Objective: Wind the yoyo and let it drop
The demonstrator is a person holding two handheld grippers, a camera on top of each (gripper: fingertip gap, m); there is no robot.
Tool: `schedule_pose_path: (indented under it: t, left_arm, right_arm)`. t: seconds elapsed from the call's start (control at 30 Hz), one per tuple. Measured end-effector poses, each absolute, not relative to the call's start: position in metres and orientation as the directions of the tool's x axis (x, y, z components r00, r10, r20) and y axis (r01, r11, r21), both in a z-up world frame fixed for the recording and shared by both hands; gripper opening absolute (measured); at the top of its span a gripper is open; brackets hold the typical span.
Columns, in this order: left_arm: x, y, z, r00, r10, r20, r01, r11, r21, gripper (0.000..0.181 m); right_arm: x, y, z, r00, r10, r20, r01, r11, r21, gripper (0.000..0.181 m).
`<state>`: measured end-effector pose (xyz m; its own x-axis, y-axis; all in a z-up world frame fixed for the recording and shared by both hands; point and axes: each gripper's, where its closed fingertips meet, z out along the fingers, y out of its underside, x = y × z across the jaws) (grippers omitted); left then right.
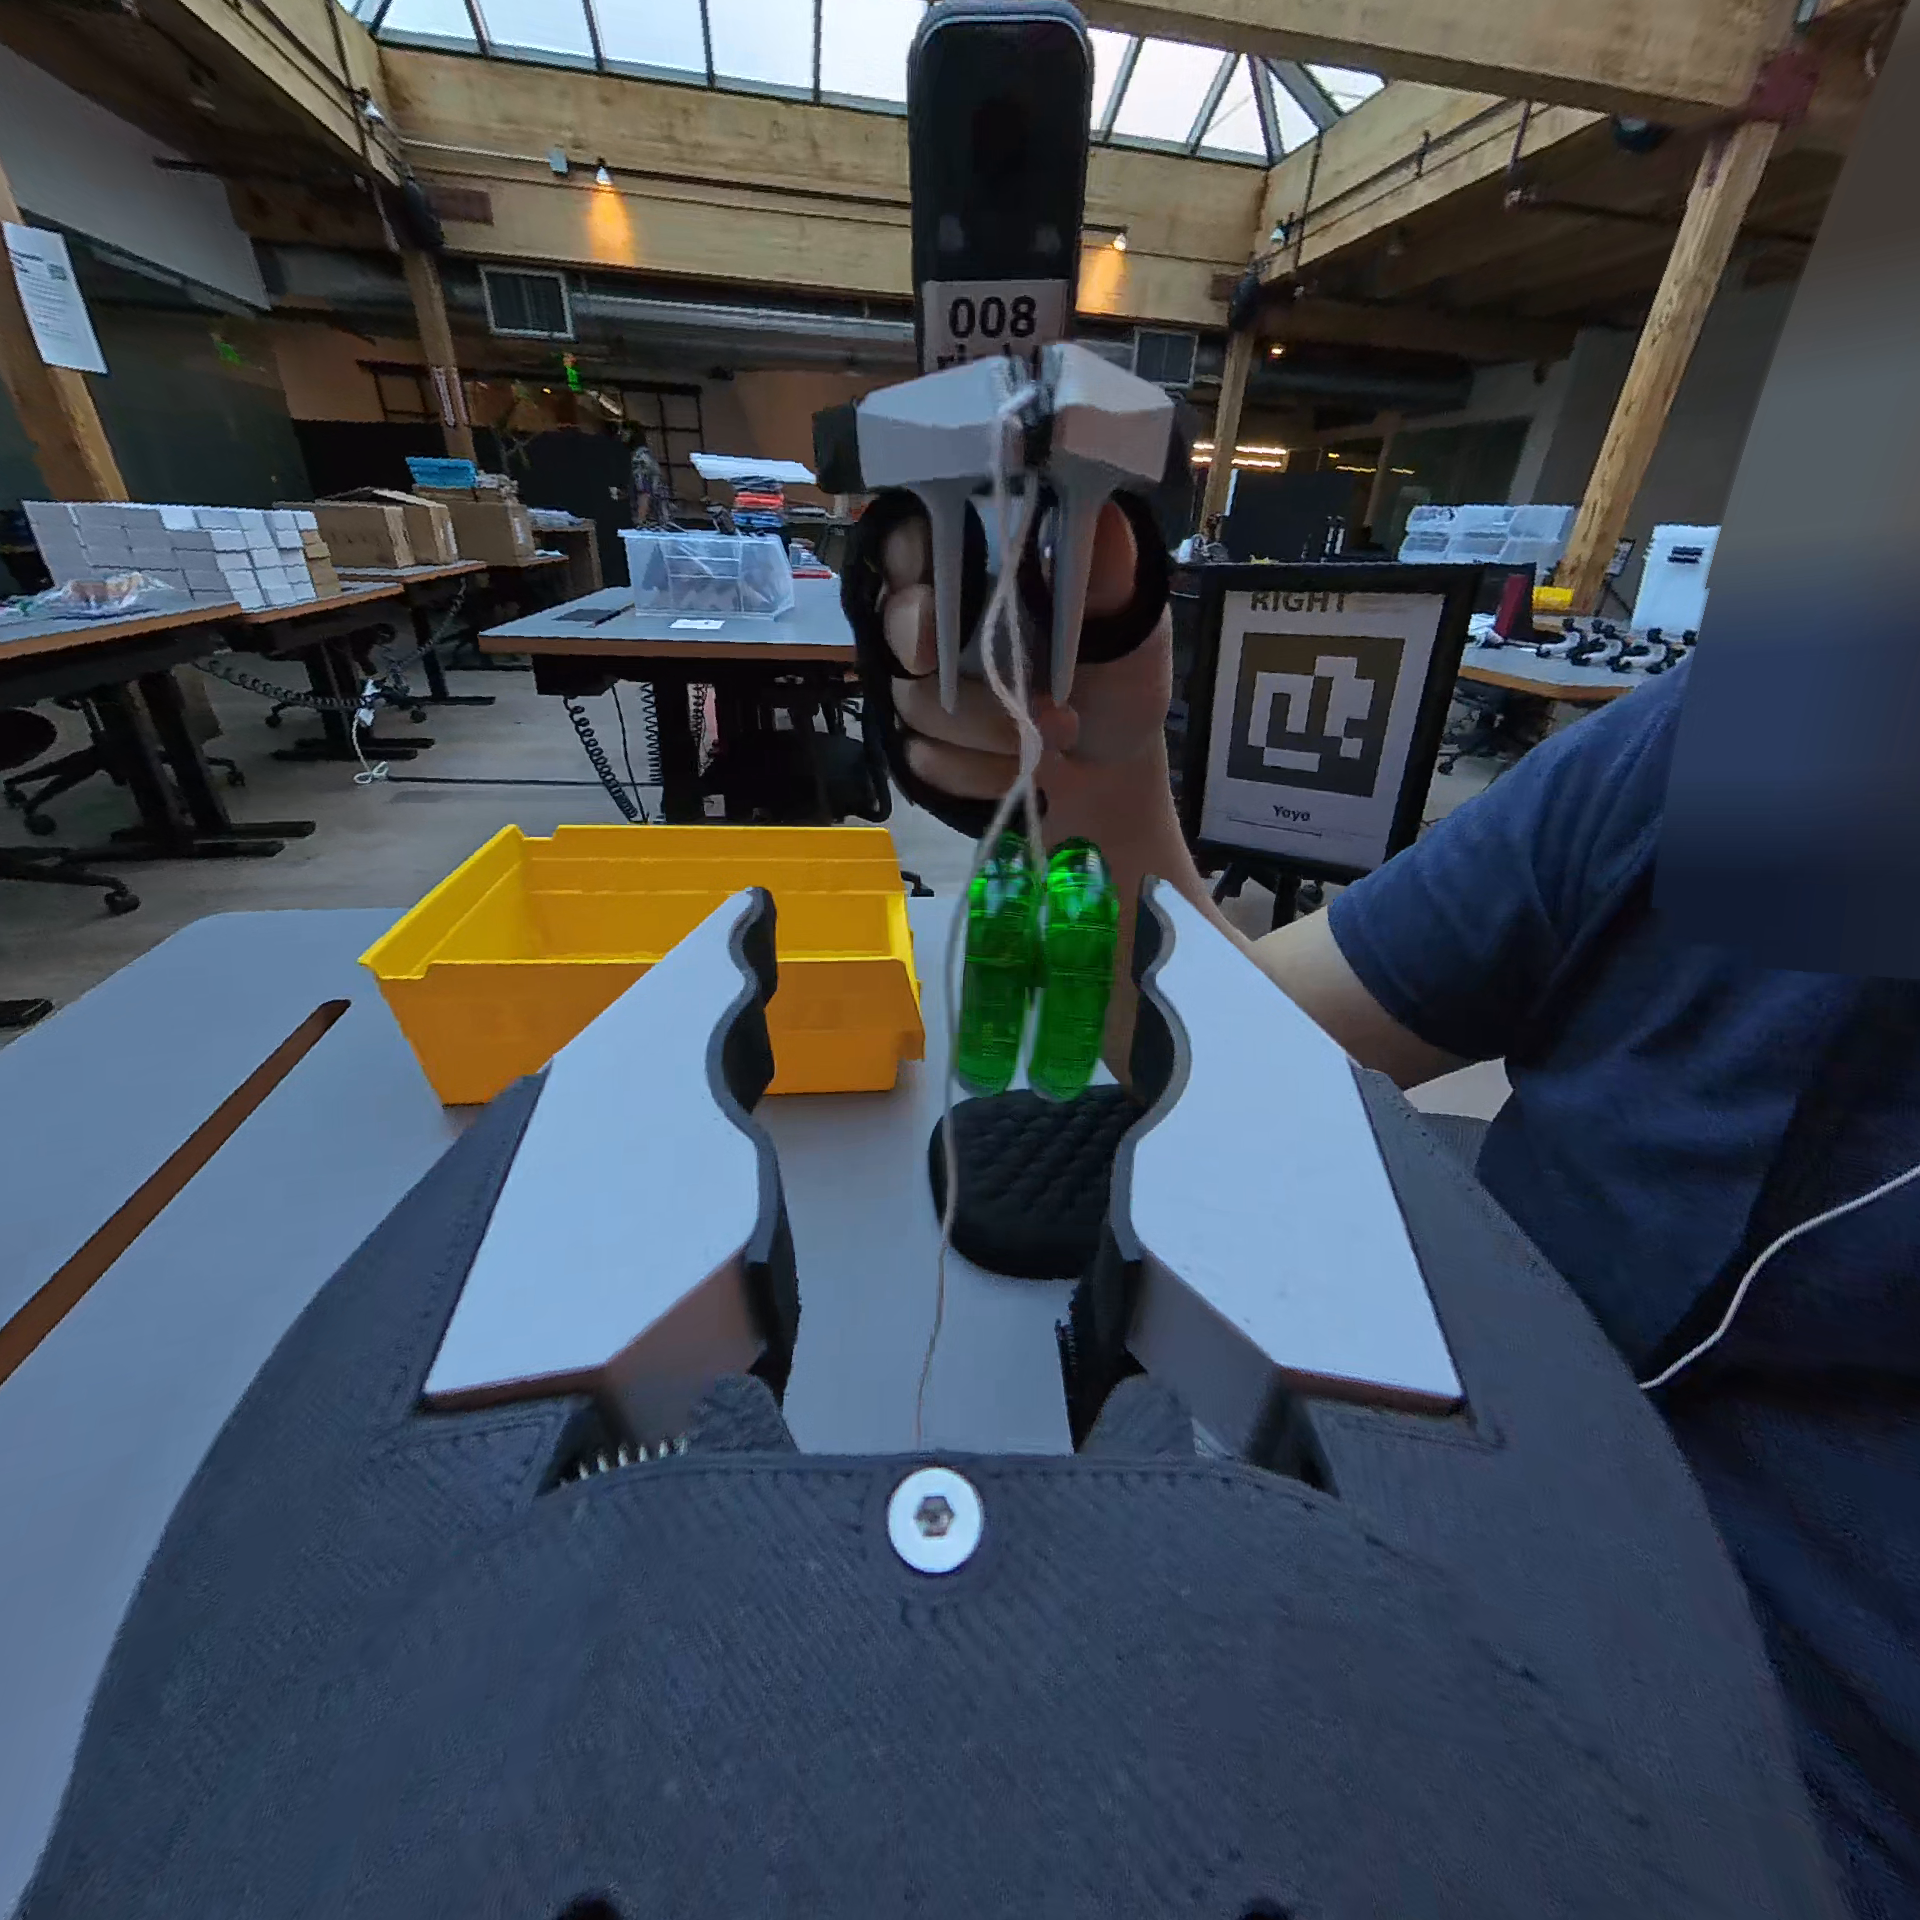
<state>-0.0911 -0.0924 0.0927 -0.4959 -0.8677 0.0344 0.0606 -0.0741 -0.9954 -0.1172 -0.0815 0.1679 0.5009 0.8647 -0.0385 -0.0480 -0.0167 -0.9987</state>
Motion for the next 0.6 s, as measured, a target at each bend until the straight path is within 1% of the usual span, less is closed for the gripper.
schedule_pose_path:
  t: [0.13,0.2,0.27,0.37,0.57,0.6]
  left_arm:
    - [-0.091,-0.101,0.091,-0.513,-0.858,0.020,0.050,-0.053,-0.997,0.075]
    - [-0.090,-0.099,0.091,-0.504,-0.863,0.017,0.056,-0.052,-0.997,0.074]
    - [-0.088,-0.097,0.089,-0.494,-0.870,0.011,0.059,-0.046,-0.997,0.070]
    - [-0.087,-0.098,0.089,-0.492,-0.871,-0.016,0.081,-0.027,-0.996,0.056]
    - [-0.088,-0.097,0.091,-0.482,-0.876,-0.027,0.096,-0.022,-0.995,0.054]
    - [-0.088,-0.094,0.093,-0.473,-0.881,-0.023,0.103,-0.029,-0.994,0.051]
  right_arm:
    - [-0.112,-0.088,0.177,0.524,0.852,-0.006,-0.050,0.024,-0.998,0.000]
    - [-0.111,-0.091,0.180,0.522,0.853,0.000,-0.057,0.035,-0.998,0.000]
    - [-0.111,-0.093,0.182,0.520,0.854,0.003,-0.061,0.041,-0.997,0.000]
    - [-0.110,-0.092,0.182,0.523,0.852,0.007,-0.059,0.044,-0.997,0.000]
    - [-0.102,-0.090,0.183,0.540,0.842,0.009,-0.063,0.051,-0.997,0.000]
    - [-0.100,-0.089,0.184,0.542,0.840,0.007,-0.069,0.053,-0.996,0.000]
